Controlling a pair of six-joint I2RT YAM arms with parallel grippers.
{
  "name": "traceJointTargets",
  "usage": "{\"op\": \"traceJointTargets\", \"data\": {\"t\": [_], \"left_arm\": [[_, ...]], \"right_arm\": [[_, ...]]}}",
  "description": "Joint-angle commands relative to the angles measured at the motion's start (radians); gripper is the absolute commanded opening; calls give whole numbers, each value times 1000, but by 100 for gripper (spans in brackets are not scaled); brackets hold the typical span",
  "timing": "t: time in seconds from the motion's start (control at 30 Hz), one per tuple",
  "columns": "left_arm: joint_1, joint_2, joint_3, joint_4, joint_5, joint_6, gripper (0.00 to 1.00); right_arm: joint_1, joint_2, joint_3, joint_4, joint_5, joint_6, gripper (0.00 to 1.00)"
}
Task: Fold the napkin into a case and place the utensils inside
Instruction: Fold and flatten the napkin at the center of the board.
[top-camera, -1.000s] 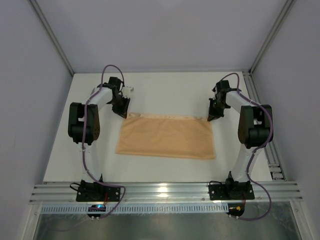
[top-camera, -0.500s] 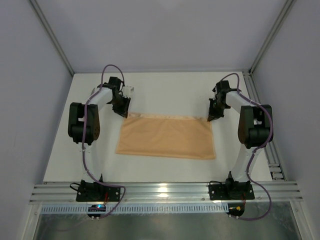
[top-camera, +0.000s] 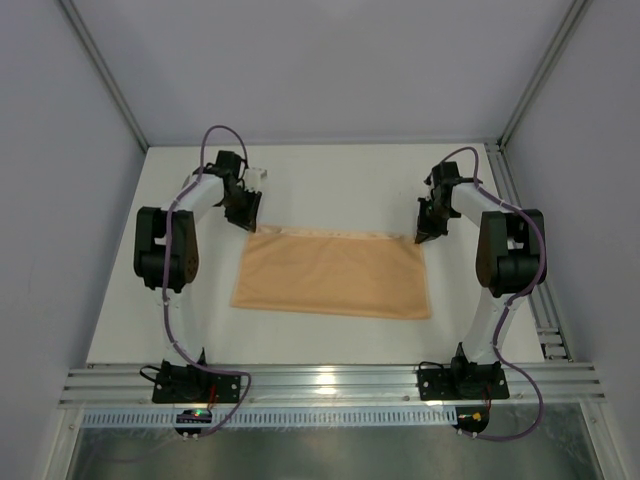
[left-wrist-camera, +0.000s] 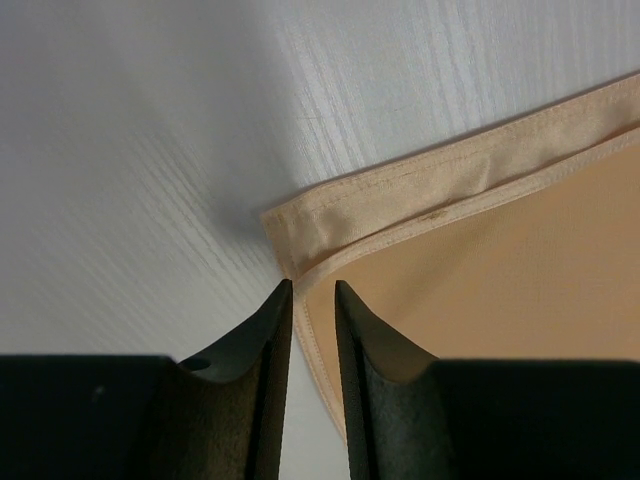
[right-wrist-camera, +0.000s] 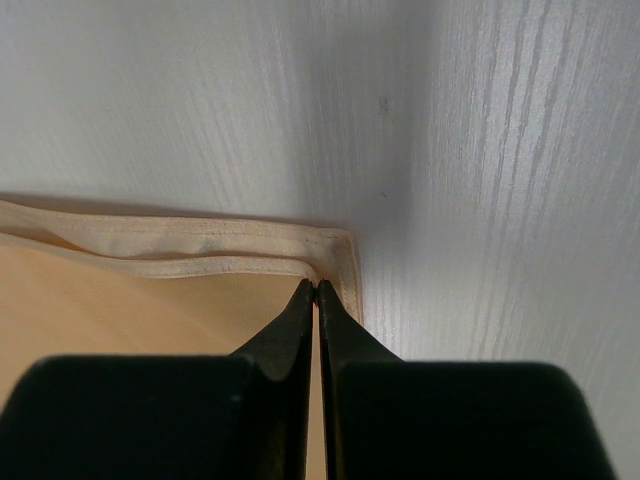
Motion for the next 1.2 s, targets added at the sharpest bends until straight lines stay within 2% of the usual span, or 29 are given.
{"op": "traceJointTargets", "data": {"t": [0.0, 0.13, 0.27, 0.7, 0.93, 1.07, 1.17], "left_arm": [[-1, -42, 4, 2, 17, -4, 25], [-1, -36, -24, -4, 5, 0, 24], [-1, -36, -65, 39, -44, 8, 27], [-3, -26, -39, 36, -23, 6, 27], [-7, -57, -78, 67, -7, -31, 17], [-6, -66, -70, 64, -27, -17, 2], [-6, -72, -64, 58, -33, -12, 0]], "right_arm": [[0, -27, -4, 12, 11, -3, 3], [0, -33, -4, 11, 17, -5, 3], [0, -30, -3, 11, 20, -8, 3], [0, -34, -4, 8, 22, -10, 3], [0, -42, -7, 8, 24, -8, 3], [0, -42, -7, 6, 24, -8, 3], [0, -45, -7, 6, 24, -6, 3]]}}
